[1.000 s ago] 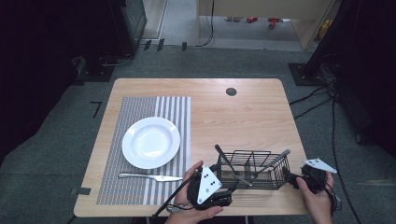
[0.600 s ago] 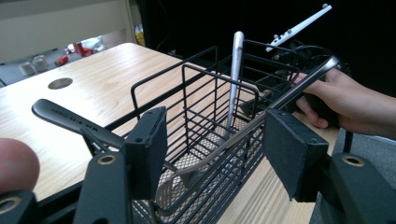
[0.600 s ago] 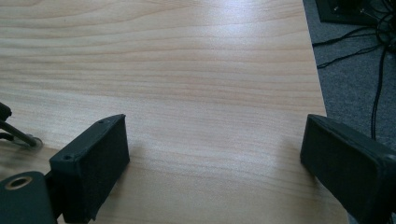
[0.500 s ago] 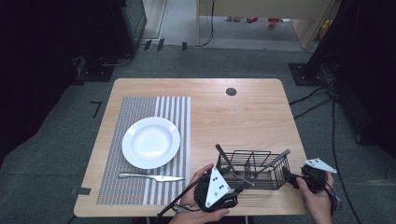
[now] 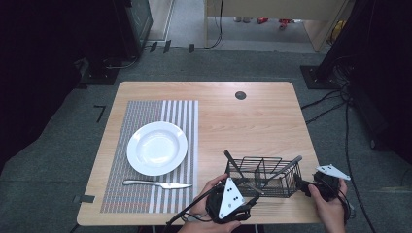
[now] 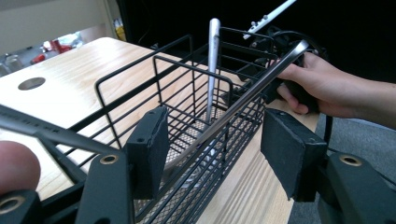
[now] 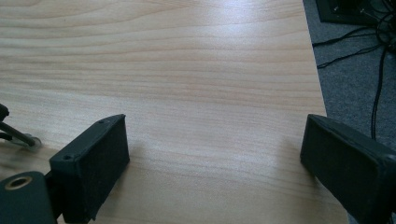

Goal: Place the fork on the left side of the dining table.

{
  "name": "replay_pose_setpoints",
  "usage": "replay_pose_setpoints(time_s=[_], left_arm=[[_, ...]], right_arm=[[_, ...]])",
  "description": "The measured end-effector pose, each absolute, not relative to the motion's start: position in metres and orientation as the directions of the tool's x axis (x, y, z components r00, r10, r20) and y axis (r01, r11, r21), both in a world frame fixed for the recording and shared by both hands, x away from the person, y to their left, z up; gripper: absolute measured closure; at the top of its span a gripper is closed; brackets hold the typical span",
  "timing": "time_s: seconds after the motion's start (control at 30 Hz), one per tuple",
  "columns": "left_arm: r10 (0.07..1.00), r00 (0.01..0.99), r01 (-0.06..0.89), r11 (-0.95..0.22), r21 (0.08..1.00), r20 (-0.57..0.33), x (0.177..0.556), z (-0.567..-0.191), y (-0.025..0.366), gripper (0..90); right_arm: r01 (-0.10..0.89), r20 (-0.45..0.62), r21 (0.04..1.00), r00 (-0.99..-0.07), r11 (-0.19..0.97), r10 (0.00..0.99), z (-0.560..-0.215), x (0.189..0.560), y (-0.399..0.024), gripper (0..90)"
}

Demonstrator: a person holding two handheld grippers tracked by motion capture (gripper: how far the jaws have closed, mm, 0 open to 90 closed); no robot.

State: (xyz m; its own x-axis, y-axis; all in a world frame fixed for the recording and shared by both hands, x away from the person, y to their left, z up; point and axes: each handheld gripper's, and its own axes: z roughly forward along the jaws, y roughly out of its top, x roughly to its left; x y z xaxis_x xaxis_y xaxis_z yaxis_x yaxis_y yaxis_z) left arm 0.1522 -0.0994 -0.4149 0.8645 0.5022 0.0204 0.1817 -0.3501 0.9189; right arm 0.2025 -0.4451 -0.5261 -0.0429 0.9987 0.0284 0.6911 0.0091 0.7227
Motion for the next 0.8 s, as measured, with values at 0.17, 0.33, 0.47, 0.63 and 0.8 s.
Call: replay_pose_setpoints(time_s=[0.17, 0.33, 0.47, 0.63, 0.8], left_arm=[[0.487, 0.873, 0.206, -0.34, 0.918, -0.015, 0.159, -0.41, -0.105, 50.5], [0.481, 0.876, 0.211, -0.339, 0.917, -0.024, 0.163, -0.411, -0.109, 57.5], [0.425, 0.902, 0.236, -0.346, 0.908, -0.073, 0.168, -0.411, -0.108, 68.5], [0.434, 0.9, 0.202, -0.365, 0.909, -0.026, 0.171, -0.405, -0.105, 73.5], [0.463, 0.886, 0.19, -0.361, 0.913, -0.002, 0.179, -0.398, -0.096, 77.4]], right_arm=[[0.691, 0.029, 0.723, -0.043, 0.009, 0.999, -0.526, 0.203, -0.445, 7.9], [0.691, 0.029, 0.723, -0.043, 0.008, 0.999, -0.526, 0.203, -0.445, 7.9], [0.691, 0.03, 0.723, -0.041, 0.007, 0.999, -0.526, 0.203, -0.445, 7.9], [0.691, 0.03, 0.723, -0.041, 0.007, 0.999, -0.526, 0.203, -0.445, 7.9], [0.691, 0.029, 0.723, -0.042, 0.008, 0.999, -0.526, 0.203, -0.445, 7.9]])
